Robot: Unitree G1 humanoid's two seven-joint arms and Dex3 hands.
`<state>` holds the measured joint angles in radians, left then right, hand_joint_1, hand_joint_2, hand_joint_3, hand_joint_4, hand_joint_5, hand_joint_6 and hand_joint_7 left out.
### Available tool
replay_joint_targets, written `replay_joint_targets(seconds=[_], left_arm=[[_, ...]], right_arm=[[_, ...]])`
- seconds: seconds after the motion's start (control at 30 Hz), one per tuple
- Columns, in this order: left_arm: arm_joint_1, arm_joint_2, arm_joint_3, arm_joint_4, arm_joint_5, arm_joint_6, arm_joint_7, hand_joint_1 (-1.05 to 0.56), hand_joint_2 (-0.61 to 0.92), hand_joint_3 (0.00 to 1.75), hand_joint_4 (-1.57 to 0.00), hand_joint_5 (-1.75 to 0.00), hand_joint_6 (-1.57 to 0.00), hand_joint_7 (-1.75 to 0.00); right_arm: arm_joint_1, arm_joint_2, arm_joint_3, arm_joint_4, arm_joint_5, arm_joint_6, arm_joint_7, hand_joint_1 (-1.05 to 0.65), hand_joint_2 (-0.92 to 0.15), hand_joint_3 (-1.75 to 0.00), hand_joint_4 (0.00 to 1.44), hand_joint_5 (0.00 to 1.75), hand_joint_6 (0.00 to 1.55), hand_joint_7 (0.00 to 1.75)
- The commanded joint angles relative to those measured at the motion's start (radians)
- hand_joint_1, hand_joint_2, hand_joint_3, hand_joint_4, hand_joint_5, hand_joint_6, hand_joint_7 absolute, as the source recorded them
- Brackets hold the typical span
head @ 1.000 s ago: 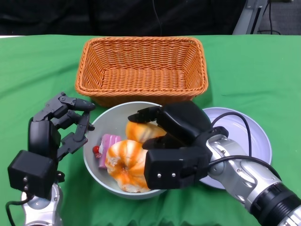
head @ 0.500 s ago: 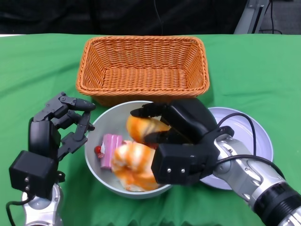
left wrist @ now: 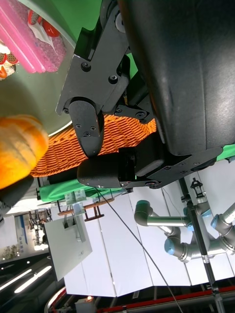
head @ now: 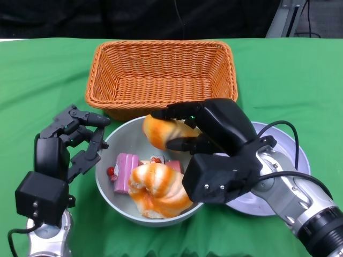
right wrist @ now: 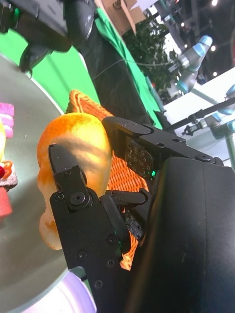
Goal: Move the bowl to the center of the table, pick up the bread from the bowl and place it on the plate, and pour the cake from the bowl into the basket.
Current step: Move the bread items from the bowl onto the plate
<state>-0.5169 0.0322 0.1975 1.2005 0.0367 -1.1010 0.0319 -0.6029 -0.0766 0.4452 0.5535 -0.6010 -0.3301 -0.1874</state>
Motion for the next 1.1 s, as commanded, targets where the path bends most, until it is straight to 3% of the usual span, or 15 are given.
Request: replay_joint_targets(seconds=[0.03, 0.17, 0.33, 0.67, 1.0, 1.1], left_arm=[[0.004, 0.016, 0.007, 0.006, -0.012, -0.008, 0.004, -0.17, 0.85, 0.54, -0.79, -1.52, -0.86, -1.07], [0.004, 0.017, 0.008, 0.006, -0.013, -0.006, 0.003, -0.18, 0.84, 0.54, -0.79, -1.51, -0.86, -1.08], [0.005, 0.021, 0.01, 0.007, -0.012, -0.002, 0.007, -0.17, 0.83, 0.57, -0.8, -1.52, -0.86, -1.11], [0.003, 0.029, 0.008, 0.011, 0.001, -0.002, 0.026, -0.18, 0.77, 0.66, -0.81, -1.51, -0.84, -1.16], [0.006, 0.034, 0.008, 0.011, -0.005, 0.001, 0.02, -0.19, 0.75, 0.72, -0.81, -1.52, -0.84, -1.16], [0.007, 0.031, 0.011, 0.011, -0.016, -0.001, 0.009, -0.19, 0.74, 0.72, -0.81, -1.52, -0.84, -1.16]], right_arm=[[0.024, -0.018, -0.032, -0.055, 0.025, -0.01, 0.002, -0.11, -0.9, -0.02, 0.86, 1.12, 1.19, 0.02], [0.049, -0.029, -0.058, -0.123, 0.049, -0.001, 0.028, -0.1, -0.91, -0.01, 0.86, 1.16, 1.18, 0.02], [0.083, -0.044, -0.104, -0.196, 0.075, 0.004, 0.041, -0.04, -0.92, -0.01, 0.81, 1.36, 1.22, 0.04], [0.156, -0.092, -0.172, -0.312, 0.065, -0.013, 0.011, -0.02, -0.89, 0.0, 0.84, 1.47, 1.27, 0.08], [0.248, -0.177, -0.244, -0.384, 0.084, 0.013, 0.052, -0.02, -0.9, 0.0, 0.81, 1.51, 1.23, 0.08], [0.271, -0.195, -0.262, -0.382, 0.084, 0.016, 0.056, -0.01, -0.89, 0.0, 0.83, 1.43, 1.23, 0.08]])
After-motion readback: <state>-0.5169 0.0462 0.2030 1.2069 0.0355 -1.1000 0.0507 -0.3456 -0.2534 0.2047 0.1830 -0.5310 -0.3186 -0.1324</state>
